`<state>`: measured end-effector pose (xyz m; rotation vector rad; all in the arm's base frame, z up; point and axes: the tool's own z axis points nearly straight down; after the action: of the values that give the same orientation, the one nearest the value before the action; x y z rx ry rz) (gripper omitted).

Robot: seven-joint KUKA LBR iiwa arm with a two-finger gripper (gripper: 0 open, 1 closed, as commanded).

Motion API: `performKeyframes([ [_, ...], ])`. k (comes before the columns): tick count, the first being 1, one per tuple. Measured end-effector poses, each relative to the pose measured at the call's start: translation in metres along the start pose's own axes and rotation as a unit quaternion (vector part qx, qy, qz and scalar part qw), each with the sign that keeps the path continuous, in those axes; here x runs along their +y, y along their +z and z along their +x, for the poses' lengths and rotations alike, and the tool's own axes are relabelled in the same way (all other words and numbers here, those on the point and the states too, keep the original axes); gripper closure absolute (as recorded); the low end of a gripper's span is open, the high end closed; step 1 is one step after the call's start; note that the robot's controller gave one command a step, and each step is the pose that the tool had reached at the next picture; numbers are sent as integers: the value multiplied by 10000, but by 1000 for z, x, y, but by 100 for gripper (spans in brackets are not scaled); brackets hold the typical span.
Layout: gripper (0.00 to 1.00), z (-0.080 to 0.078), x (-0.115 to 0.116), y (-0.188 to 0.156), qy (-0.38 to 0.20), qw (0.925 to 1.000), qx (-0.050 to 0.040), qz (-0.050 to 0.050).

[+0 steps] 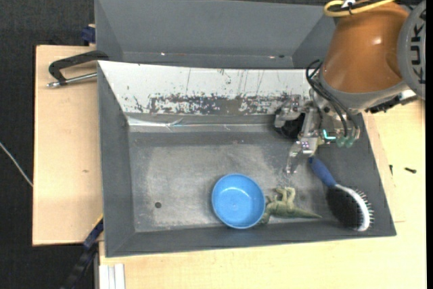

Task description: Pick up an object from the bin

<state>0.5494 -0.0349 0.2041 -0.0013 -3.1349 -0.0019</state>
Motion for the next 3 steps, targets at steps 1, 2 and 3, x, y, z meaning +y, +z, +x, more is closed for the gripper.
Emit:
performKeyframes([
  [1,0,44,73,133,-1073,9942,-58,7],
  [2,0,56,97,103,-1858,9826,-69,5],
  [3,0,54,95,98,-2161,9764,-64,10],
])
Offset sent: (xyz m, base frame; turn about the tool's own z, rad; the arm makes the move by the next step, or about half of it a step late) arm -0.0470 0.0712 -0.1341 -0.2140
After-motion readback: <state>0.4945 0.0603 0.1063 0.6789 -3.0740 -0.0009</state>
